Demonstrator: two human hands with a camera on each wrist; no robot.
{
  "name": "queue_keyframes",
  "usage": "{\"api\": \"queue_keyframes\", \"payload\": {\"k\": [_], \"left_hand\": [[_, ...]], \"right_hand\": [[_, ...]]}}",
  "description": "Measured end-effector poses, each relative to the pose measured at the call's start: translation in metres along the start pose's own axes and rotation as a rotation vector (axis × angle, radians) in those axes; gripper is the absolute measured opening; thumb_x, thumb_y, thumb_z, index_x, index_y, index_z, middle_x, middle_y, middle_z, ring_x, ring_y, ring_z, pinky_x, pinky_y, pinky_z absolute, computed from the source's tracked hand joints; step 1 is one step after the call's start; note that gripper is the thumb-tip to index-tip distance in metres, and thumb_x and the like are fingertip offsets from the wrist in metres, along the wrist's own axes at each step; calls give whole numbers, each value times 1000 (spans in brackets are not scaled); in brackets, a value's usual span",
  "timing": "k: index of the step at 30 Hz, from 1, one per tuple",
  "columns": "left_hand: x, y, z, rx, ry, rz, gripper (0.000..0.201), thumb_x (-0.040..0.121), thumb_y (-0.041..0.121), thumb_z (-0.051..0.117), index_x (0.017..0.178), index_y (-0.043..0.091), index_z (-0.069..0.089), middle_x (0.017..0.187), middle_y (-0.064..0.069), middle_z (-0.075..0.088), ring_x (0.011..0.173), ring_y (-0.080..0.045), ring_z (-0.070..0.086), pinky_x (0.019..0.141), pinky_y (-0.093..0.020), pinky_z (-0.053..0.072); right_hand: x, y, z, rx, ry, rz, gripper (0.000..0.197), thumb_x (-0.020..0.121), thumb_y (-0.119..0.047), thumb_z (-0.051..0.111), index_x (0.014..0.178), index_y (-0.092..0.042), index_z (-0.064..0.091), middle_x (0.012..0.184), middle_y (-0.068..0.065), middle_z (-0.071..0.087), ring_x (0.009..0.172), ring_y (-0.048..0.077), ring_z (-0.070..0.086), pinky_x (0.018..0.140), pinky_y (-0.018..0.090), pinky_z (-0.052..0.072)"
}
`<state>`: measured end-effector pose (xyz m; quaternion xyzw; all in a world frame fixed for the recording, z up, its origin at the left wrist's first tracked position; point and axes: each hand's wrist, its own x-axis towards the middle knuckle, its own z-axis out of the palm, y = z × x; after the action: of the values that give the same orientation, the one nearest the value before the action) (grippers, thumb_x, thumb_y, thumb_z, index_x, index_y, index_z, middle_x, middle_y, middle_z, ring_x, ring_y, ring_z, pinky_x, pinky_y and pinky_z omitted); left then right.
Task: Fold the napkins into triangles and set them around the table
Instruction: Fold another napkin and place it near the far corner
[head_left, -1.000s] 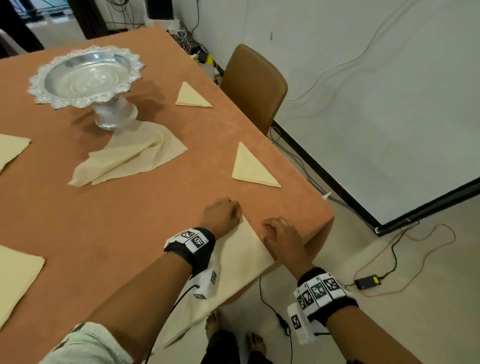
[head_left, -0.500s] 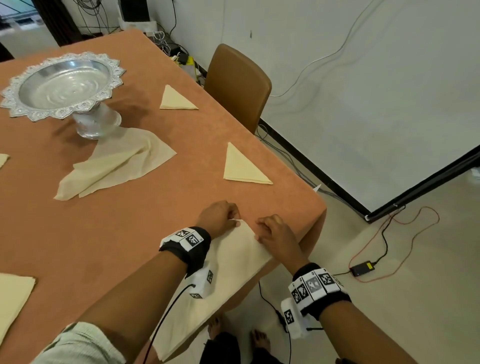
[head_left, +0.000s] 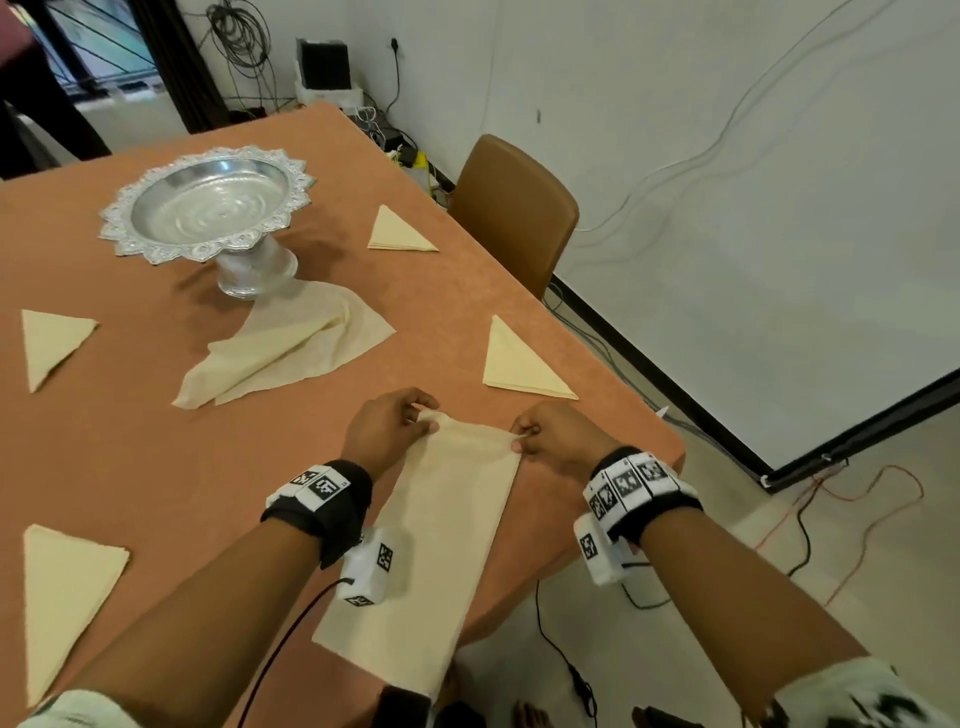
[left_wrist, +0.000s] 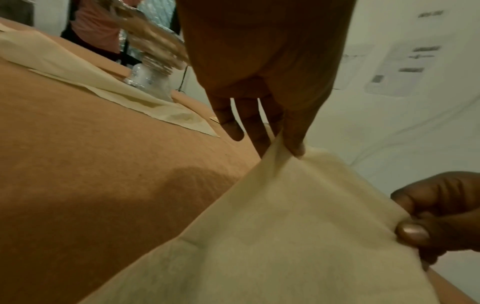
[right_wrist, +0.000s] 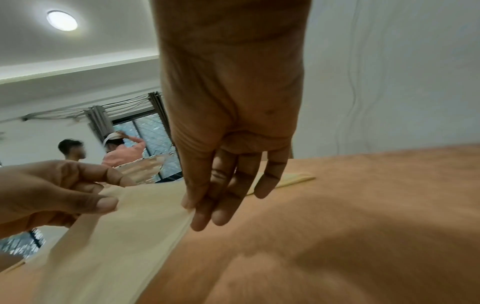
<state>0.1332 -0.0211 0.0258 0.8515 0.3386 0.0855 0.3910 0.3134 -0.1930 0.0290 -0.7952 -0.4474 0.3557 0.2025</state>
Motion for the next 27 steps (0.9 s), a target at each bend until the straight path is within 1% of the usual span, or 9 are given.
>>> {"api": "queue_keyframes", "payload": {"k": [3, 5, 10, 15, 18, 20, 22, 23, 27], "left_hand": [[9, -16, -21, -63, 53, -81, 15, 79, 22, 74, 92, 27, 70, 86, 2, 70, 86, -15, 64, 81, -36, 52], [15, -31, -37, -34, 77, -113, 13, 81, 24, 73, 94, 25, 70, 89, 1, 70, 88, -18, 64, 81, -35, 52], [33, -67, -74, 74, 189, -210, 19, 86, 30, 68, 102, 19, 69, 93, -2, 68, 91, -20, 60, 77, -31, 46], [42, -100, -89, 70, 213, -291, 17, 87, 27, 67, 100, 16, 70, 88, -6, 67, 88, -25, 62, 75, -32, 45], [31, -108, -88, 40, 285, -274, 13, 86, 31, 67, 95, 22, 71, 81, 3, 65, 87, -24, 62, 70, -29, 43], [16, -107, -85, 26, 365, -234, 11, 85, 32, 67, 92, 27, 73, 87, 7, 69, 93, -19, 62, 80, -32, 43], [-7, -101, -79, 67, 442, -177, 8, 84, 33, 69, 89, 29, 74, 96, 9, 72, 100, -16, 59, 94, -38, 34], [-20, -97, -75, 101, 464, -146, 7, 84, 32, 70, 89, 29, 74, 100, 10, 72, 100, -15, 56, 95, -38, 29], [-80, -86, -48, 232, 456, -39, 5, 81, 34, 73, 86, 35, 75, 104, 17, 69, 93, -5, 44, 82, -32, 20]], "right_hand": [[45, -29, -13, -214, -18, -53, 20, 86, -19, 67, 103, -10, 71, 97, 5, 70, 91, 20, 62, 77, 27, 43], [76, -53, -16, -328, 4, -108, 21, 87, -19, 65, 105, -11, 71, 103, 5, 69, 96, 21, 60, 77, 25, 40], [145, -98, -1, -526, 84, -222, 20, 87, -20, 65, 105, -15, 70, 104, 5, 70, 96, 24, 62, 70, 26, 39], [179, -118, 22, -578, 196, -284, 17, 86, -16, 56, 93, -20, 71, 90, 2, 71, 87, 23, 62, 71, 28, 40], [170, -124, 31, -582, 289, -335, 19, 89, -20, 53, 94, -24, 71, 92, -2, 71, 94, 22, 57, 85, 36, 37], [150, -122, 33, -561, 379, -369, 18, 91, -23, 54, 95, -25, 72, 93, -5, 70, 96, 20, 54, 84, 39, 37], [122, -113, 37, -513, 469, -409, 17, 90, -25, 56, 93, -25, 73, 93, -8, 69, 93, 19, 53, 79, 39, 36], [105, -105, 42, -491, 512, -437, 15, 90, -26, 57, 91, -26, 72, 92, -9, 69, 91, 18, 53, 76, 38, 35], [46, -67, 75, -430, 600, -576, 21, 90, -30, 51, 85, -25, 71, 86, -13, 65, 85, 15, 50, 71, 35, 29]]}}
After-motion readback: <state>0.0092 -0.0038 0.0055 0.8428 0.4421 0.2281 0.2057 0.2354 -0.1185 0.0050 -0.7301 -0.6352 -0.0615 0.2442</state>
